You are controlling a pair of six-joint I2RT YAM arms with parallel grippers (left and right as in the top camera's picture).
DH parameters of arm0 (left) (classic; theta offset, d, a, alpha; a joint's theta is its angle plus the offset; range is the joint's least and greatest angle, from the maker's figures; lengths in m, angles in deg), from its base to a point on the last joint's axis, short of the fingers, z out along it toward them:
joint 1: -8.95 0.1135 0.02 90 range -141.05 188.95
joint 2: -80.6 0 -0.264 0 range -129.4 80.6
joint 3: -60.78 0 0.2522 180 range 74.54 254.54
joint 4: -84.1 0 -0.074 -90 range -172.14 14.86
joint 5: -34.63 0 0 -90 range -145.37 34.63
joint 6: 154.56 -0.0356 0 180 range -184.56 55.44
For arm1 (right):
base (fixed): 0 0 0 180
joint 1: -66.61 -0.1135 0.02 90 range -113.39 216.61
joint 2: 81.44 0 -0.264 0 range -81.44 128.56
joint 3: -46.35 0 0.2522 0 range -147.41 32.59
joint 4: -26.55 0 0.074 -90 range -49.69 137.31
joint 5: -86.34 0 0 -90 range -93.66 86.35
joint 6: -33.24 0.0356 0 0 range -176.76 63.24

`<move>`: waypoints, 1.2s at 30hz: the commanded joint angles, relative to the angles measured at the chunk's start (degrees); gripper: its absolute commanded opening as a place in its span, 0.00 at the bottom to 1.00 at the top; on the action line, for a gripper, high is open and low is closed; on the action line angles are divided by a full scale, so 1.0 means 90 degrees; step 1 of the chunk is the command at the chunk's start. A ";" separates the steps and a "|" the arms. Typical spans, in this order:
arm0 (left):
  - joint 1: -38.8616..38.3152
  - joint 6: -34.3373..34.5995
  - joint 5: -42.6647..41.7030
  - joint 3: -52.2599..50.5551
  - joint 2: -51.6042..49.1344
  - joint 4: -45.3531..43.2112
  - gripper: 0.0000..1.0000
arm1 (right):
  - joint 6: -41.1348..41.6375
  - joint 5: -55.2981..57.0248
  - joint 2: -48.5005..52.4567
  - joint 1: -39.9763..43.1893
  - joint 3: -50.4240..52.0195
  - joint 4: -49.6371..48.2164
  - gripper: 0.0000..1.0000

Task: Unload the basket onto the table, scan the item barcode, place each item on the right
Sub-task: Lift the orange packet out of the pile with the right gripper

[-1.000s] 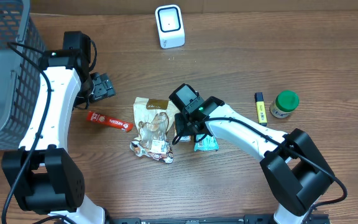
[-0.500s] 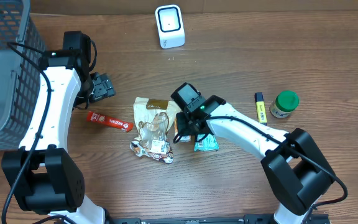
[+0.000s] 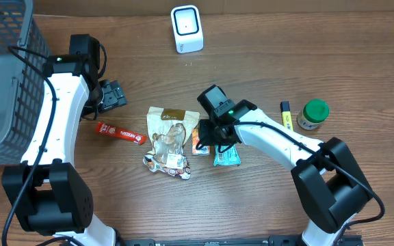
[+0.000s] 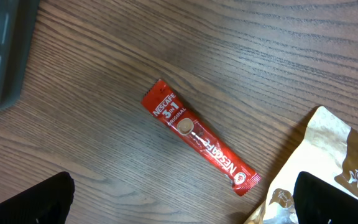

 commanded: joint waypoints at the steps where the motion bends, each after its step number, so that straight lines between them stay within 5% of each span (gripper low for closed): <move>1: -0.0046 0.0041 0.0061 0.0090 0.0002 0.0002 1.00 | 0.0141 -0.0063 -0.0117 -0.0022 0.0226 -0.0134 0.31; 18: -0.0046 0.0041 0.0061 0.0090 0.0002 0.0000 1.00 | 0.0658 -0.0248 -0.0117 -0.0022 0.0610 -0.0729 0.24; 22: -0.0046 0.0041 0.0063 0.0090 0.0002 0.0002 1.00 | 0.0860 -0.0223 -0.0117 -0.0022 0.0646 -0.0763 0.15; 36: -0.0046 0.0041 0.0061 0.0090 0.0002 0.0002 1.00 | 0.1139 -0.0175 -0.0109 -0.0017 0.0872 -0.1044 0.16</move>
